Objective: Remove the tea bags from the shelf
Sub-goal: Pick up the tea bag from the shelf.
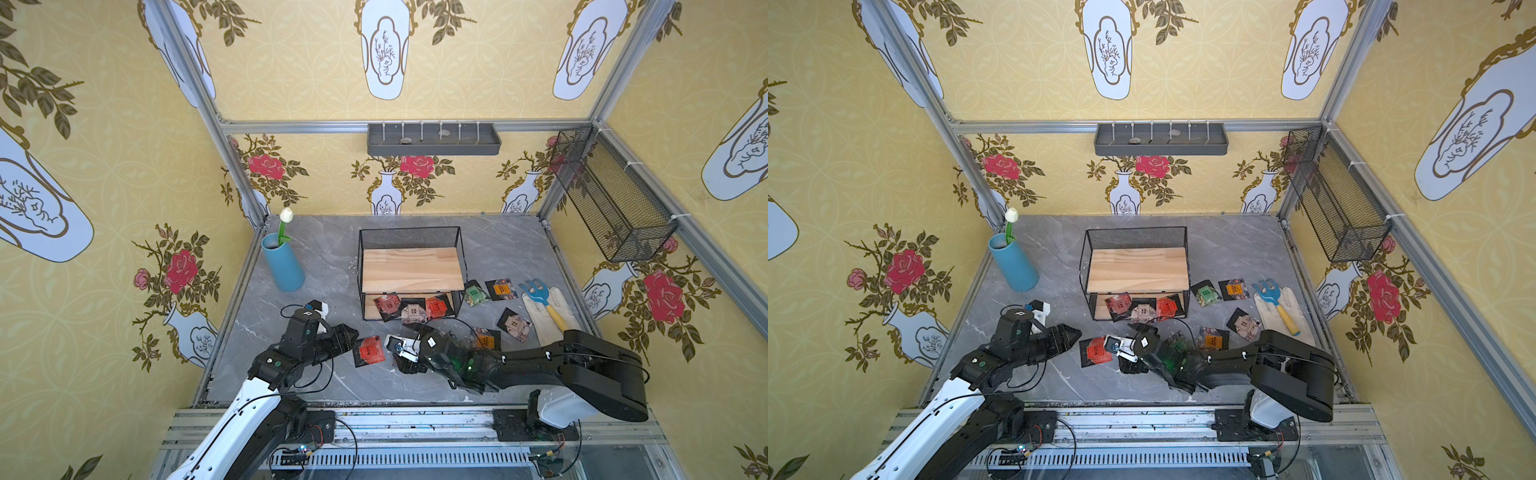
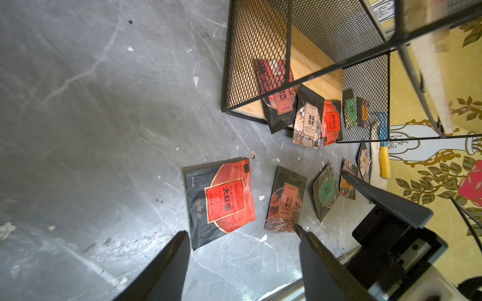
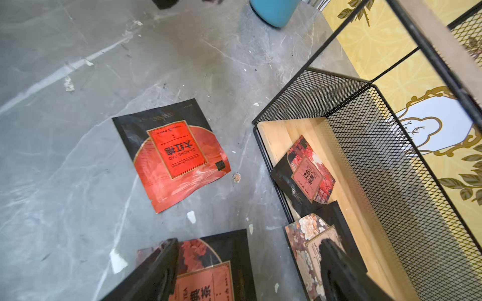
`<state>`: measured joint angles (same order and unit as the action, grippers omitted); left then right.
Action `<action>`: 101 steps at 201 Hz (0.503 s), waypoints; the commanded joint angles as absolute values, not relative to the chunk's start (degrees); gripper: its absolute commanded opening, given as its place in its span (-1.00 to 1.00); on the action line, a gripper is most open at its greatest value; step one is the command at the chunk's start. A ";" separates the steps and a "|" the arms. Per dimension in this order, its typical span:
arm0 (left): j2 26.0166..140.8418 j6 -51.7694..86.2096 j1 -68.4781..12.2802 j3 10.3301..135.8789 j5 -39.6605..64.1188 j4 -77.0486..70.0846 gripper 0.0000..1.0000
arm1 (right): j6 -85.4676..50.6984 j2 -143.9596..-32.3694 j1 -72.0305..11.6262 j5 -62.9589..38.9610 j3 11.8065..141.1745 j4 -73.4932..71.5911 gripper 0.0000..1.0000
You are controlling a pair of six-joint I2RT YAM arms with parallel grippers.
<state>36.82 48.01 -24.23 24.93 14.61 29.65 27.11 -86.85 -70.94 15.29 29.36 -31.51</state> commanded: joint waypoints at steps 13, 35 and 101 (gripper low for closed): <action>36.74 47.52 -24.06 24.88 13.39 30.63 0.50 | 30.02 -88.81 -68.15 11.57 31.23 -35.87 0.67; 36.35 48.01 -24.06 24.98 13.10 30.75 0.50 | 30.54 -90.79 -67.29 9.67 32.55 -35.57 0.64; 35.42 48.69 -23.96 24.62 12.83 31.02 0.51 | 30.79 -97.46 -66.09 9.05 35.29 -40.60 0.53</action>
